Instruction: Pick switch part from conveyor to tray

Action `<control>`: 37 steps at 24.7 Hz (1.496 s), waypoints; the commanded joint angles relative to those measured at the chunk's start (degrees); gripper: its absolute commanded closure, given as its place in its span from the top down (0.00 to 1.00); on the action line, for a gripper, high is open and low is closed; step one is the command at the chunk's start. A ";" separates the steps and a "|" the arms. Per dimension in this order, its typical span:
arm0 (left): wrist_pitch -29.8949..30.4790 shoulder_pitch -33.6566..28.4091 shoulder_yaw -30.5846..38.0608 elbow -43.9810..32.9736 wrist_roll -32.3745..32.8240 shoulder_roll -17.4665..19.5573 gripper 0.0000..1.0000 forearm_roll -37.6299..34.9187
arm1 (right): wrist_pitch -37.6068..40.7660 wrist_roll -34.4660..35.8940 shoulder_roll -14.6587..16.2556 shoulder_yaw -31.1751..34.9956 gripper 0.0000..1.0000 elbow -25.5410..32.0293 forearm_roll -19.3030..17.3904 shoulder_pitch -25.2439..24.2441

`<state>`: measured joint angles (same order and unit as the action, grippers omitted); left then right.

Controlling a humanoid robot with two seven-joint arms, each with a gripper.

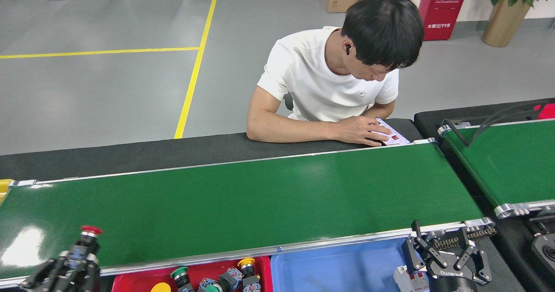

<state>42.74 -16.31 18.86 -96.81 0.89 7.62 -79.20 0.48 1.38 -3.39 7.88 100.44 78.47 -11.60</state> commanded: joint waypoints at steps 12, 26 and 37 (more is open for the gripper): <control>2.26 -0.04 -14.47 -4.97 -0.28 2.31 1.00 -2.19 | 5.76 -0.15 5.76 -5.33 0.99 0.81 -4.73 1.76; 2.26 -1.18 15.94 -4.44 0.43 -9.46 1.00 0.62 | -2.85 -0.06 10.16 -13.59 0.99 0.90 -6.58 2.11; -11.36 -2.50 12.69 -4.61 -2.21 -11.66 0.99 -6.14 | -2.94 -0.06 9.98 -12.63 0.99 0.90 -6.75 1.93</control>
<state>34.03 -18.77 32.03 -100.72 0.13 -3.97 -85.08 -2.42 1.11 6.81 -5.27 100.47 71.87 -10.15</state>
